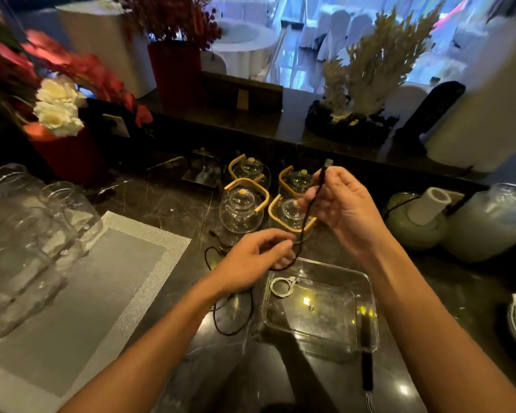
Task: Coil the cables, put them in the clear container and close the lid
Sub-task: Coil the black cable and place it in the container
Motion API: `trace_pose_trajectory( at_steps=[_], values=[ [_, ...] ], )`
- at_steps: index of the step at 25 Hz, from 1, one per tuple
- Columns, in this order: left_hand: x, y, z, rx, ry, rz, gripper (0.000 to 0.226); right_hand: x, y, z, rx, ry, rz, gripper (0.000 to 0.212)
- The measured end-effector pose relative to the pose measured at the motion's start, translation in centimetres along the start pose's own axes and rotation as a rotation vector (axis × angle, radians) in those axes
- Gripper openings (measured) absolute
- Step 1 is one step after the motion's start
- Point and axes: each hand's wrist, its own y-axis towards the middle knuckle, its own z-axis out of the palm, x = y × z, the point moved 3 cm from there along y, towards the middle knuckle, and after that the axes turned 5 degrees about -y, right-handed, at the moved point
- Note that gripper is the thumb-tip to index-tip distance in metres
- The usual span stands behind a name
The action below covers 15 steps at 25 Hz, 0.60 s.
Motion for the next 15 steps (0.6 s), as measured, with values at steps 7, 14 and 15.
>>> trace_pose_trajectory(
  at_steps=[7, 14, 15],
  values=[
    [-2.4, 2.5, 1.7, -0.127, -0.323, -0.093, 0.045, -2.1, -3.1, 1.7, 0.016, 0.03, 0.135, 0.026],
    [-0.4, 3.3, 3.7, -0.028, -0.307, -0.268, 0.056, -5.5, -5.4, 2.5, 0.053, -0.007, 0.259, 0.016],
    [-0.1, 3.3, 3.6, -0.036, -0.318, -0.277, 0.057, -5.8, -5.5, 2.4, 0.049, 0.023, 0.292, 0.017]
  ],
)
